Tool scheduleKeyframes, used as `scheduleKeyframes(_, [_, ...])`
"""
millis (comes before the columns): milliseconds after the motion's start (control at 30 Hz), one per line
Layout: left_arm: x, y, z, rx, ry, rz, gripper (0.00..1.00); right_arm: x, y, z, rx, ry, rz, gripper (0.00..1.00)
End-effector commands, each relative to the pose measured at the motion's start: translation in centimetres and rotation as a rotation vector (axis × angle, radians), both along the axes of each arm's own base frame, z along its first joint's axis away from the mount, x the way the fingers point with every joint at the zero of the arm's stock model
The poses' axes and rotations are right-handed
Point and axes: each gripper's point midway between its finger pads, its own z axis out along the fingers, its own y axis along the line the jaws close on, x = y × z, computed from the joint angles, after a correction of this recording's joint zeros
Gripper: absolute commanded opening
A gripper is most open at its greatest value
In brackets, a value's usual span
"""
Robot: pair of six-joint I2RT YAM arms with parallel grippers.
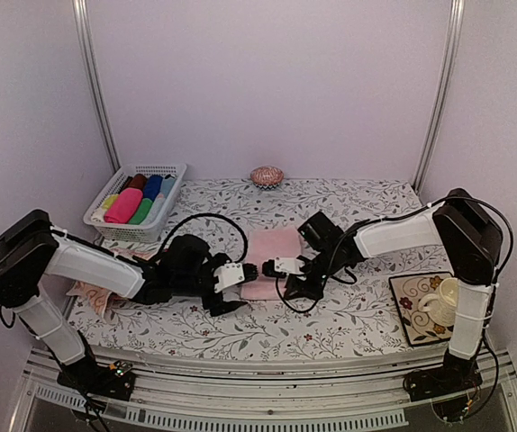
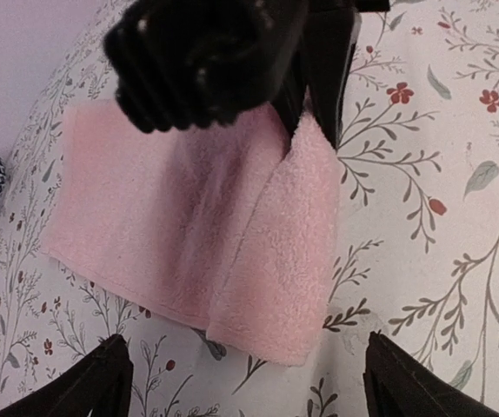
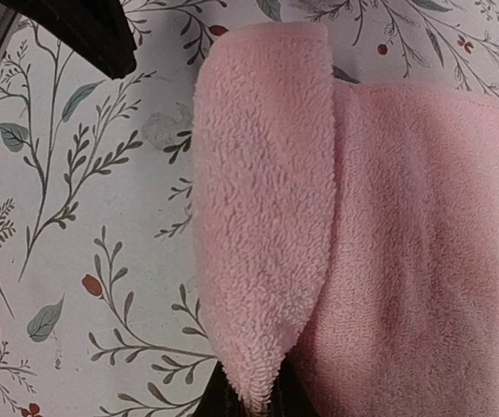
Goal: Roll the towels
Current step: Roll the towel at the center of the board.
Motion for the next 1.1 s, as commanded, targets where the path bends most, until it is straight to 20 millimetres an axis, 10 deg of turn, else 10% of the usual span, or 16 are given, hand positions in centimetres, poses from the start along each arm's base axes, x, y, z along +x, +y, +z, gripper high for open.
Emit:
scheduleKeyframes(0, [-0.9, -1.3, 3.1, -0.076, -0.170, -0.093, 0.90, -2.0, -0.7, -1.5, -0.034, 0.176, -0.008, 0.05])
scheduleKeyframes(800, [-1.1, -3.8, -2.0, 0.130, -0.276, -0.175, 0.69, -0.9, -0.5, -0.5, 0.012, 0.248, -0.018, 0.06])
scheduleKeyframes(1067, [-1.1, -3.6, -3.4, 0.172, -0.241, -0.178, 0.42, -0.5, -0.6, -0.3, 0.021, 0.242, -0.026, 0.06])
